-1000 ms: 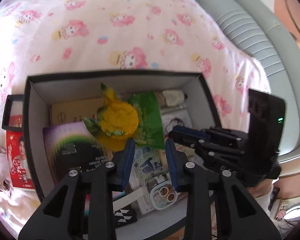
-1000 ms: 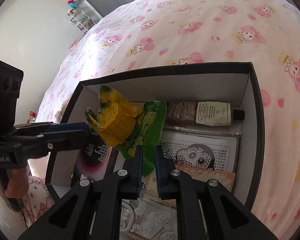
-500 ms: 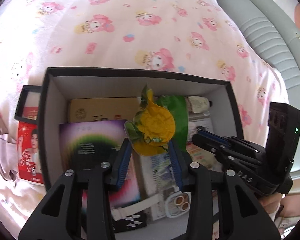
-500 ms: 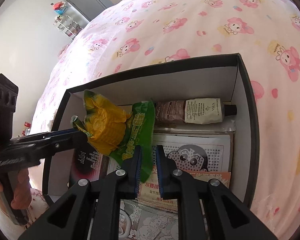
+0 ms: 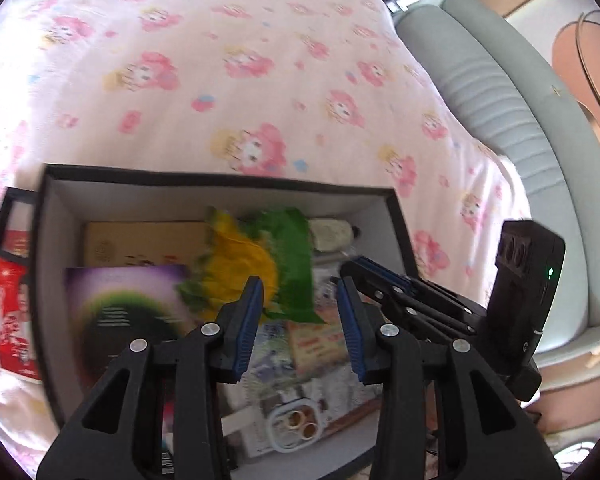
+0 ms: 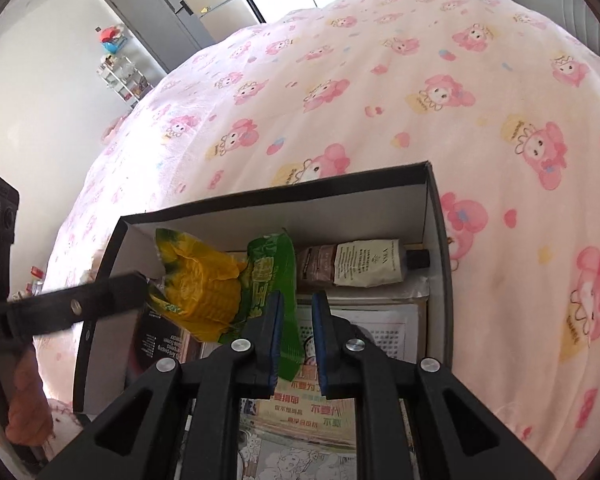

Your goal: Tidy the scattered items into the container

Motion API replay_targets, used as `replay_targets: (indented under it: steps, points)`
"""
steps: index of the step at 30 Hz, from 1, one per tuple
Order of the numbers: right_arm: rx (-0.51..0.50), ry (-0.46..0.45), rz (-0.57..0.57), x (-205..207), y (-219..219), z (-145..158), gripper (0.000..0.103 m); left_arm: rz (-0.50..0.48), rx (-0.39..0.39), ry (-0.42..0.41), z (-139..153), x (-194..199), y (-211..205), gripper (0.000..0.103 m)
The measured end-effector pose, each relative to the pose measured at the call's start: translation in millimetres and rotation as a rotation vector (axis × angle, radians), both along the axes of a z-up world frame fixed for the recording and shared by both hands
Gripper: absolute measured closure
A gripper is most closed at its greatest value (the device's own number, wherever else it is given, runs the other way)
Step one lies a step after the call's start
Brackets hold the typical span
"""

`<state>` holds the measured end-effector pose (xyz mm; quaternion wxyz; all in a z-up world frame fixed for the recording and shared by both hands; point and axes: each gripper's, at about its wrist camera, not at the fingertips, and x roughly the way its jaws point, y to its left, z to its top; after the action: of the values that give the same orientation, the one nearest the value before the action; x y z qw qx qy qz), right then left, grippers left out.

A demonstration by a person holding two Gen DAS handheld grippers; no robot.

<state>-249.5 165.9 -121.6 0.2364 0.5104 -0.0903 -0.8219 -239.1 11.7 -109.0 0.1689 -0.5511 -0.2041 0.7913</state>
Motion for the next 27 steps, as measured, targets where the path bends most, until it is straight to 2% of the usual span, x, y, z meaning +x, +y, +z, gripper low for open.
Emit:
replay_targets:
  steps: [2, 5, 6, 10, 13, 16, 20, 23, 27]
  points:
    - [-0.028, -0.006, -0.015, -1, 5, 1, 0.091, -0.045, -0.002, -0.003, -2, -1, 13, 0.063]
    - [-0.026, -0.001, -0.034, -2, 10, 2, 0.091, -0.062, -0.081, -0.031, -11, -4, 26, 0.063]
    - [-0.018, 0.003, -0.032, -2, 9, 2, 0.091, -0.068, -0.074, -0.041, -14, -4, 30, 0.062]
    - [0.046, 0.022, -0.007, 3, -2, 0, 0.09, -0.03, -0.148, -0.06, -19, -3, 27, 0.062]
    - [-0.017, -0.047, 0.012, 0, -1, -10, 0.09, 0.032, -0.152, -0.054, -14, 0, 14, 0.062]
    - [0.015, -0.034, 0.015, 1, -5, -10, 0.089, 0.063, -0.097, -0.057, -12, 2, 3, 0.061]
    - [0.04, -0.027, 0.03, 4, -10, -11, 0.088, 0.045, -0.023, -0.099, -19, -1, 3, 0.057]
    - [0.043, -0.026, 0.039, 4, -11, -12, 0.088, 0.03, -0.058, -0.091, -18, -2, 8, 0.057]
    - [0.035, -0.021, 0.041, 5, -12, -10, 0.088, 0.07, -0.071, -0.055, -10, 4, -1, 0.058]
